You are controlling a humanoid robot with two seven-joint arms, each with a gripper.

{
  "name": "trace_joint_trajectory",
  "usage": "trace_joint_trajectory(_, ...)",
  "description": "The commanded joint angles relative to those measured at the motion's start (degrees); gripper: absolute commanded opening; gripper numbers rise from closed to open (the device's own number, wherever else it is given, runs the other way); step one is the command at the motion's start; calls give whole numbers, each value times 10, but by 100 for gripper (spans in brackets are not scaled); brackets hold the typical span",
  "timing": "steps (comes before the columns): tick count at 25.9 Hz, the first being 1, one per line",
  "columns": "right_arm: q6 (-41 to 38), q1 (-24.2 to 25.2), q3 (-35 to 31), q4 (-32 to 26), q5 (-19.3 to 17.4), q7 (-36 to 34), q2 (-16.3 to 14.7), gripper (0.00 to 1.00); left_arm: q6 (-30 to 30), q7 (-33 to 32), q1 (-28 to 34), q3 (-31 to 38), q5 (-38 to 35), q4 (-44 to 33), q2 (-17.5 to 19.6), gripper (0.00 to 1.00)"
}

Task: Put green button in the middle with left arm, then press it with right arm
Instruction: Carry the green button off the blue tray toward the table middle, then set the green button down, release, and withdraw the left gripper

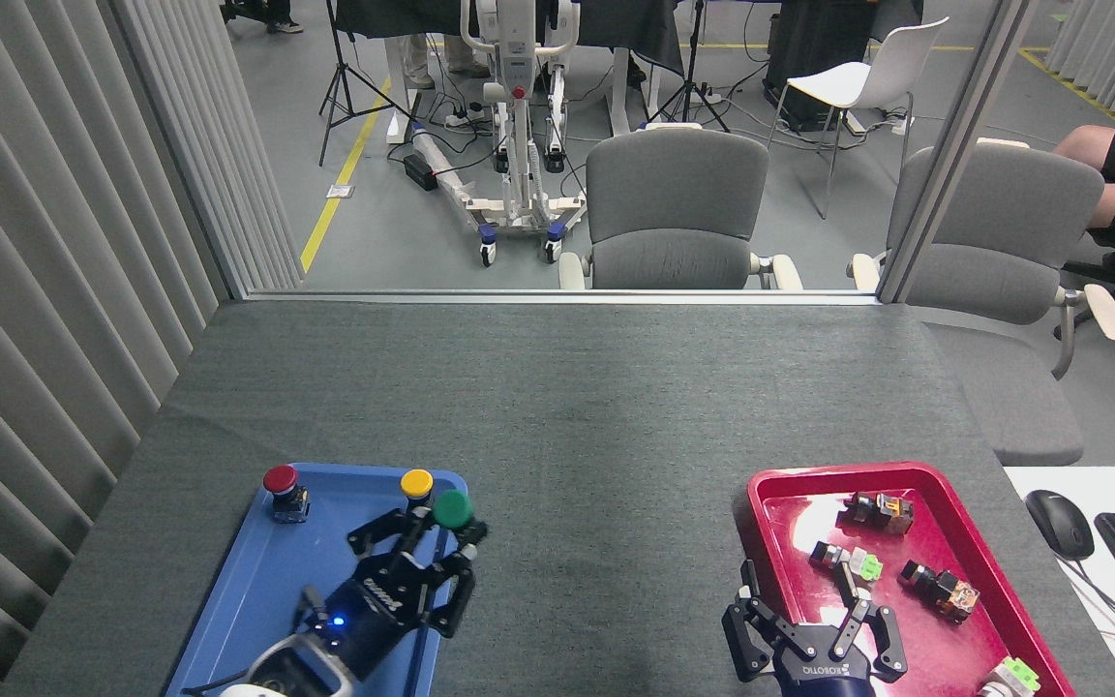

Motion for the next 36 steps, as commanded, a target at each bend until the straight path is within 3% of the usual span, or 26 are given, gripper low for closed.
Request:
trace_joint_trajectory(1,-10,0,-10,0,-8,1,0,99,-8,-16,-24,-51,-18,47,-39,0)
trace_joint_trajectory(5,-2,0,-10,0,-8,0,-1,99,-18,-31,-54,-115,-20,101,-62,0)
trace_joint_trajectory(11,4,1,-10,4,-7,-1,-7,99,-13,-26,-85,-134,-23,224,-127,0)
trace_joint_trajectory(18,7,3,-9,4,-7,-1,-9,99,-12,-27,-84,-152,-27,225,-130,1)
trace_joint_trajectory(23,8,1,-8,4,-8,-1,-7,99,19,-25,-81,-178,-35,226,-131,25)
trace_joint_trajectory(25,8,1,-4,4,-8,0,-5,99,24,-24,-77,-178,-32,227,-131,80)
trace_joint_trajectory(27,8,1,-1,4,-8,0,-5,99,24,-16,-70,-178,-33,226,-131,99)
trace_joint_trajectory(32,8,-3,15,13,-8,1,-1,95,26,-12,-70,-178,-31,206,-132,100)
trace_joint_trajectory(36,8,-14,29,16,0,1,2,74,25,-13,-69,-177,-28,183,-130,100)
